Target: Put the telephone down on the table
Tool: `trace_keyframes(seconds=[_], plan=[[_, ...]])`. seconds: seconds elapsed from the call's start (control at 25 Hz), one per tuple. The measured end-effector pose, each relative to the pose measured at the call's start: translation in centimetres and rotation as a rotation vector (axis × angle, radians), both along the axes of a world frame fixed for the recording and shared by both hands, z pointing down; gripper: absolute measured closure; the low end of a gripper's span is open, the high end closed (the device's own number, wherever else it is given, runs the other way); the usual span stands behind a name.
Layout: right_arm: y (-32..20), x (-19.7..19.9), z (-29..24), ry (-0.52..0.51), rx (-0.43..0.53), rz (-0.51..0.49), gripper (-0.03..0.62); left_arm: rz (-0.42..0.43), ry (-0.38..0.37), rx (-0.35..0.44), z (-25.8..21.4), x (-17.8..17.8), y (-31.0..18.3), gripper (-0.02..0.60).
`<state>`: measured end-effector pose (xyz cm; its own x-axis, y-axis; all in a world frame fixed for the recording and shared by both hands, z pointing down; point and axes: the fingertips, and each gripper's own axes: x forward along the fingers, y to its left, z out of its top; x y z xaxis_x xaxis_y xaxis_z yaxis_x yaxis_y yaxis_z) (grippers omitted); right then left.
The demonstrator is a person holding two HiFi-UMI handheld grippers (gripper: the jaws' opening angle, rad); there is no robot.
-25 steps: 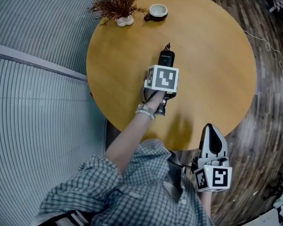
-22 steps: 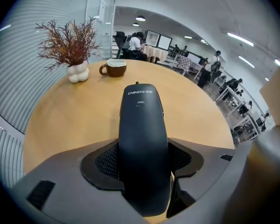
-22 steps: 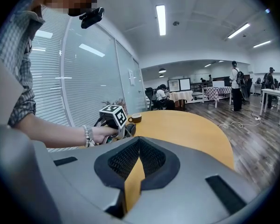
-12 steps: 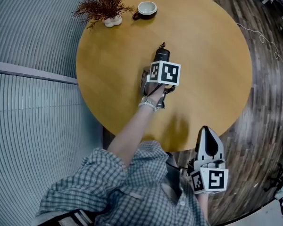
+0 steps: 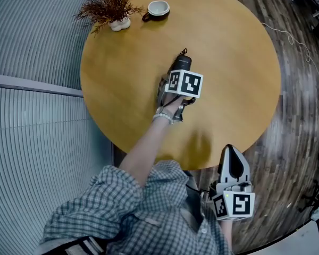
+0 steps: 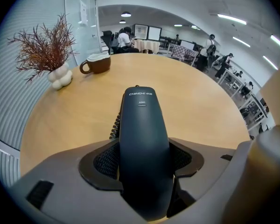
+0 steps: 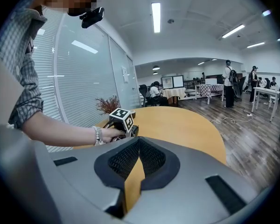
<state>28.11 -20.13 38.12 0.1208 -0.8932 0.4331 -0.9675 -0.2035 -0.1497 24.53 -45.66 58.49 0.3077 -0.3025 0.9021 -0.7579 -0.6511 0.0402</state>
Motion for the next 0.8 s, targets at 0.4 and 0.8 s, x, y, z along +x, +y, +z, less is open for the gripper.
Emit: trace_keyframes(seconds=[0.4,0.8], plan=[[0.8,-0.1,-0.2,0.0,0.004,-0.027,0.586,0.054,0.152,0.035,-2.6,1.1,0.6,0.256],[0.3,-1.2,-1.1,0.017,0.046,-0.084,0.586,0.054,0.324,0.169,-10.3,-0.5,1.6,0.303]])
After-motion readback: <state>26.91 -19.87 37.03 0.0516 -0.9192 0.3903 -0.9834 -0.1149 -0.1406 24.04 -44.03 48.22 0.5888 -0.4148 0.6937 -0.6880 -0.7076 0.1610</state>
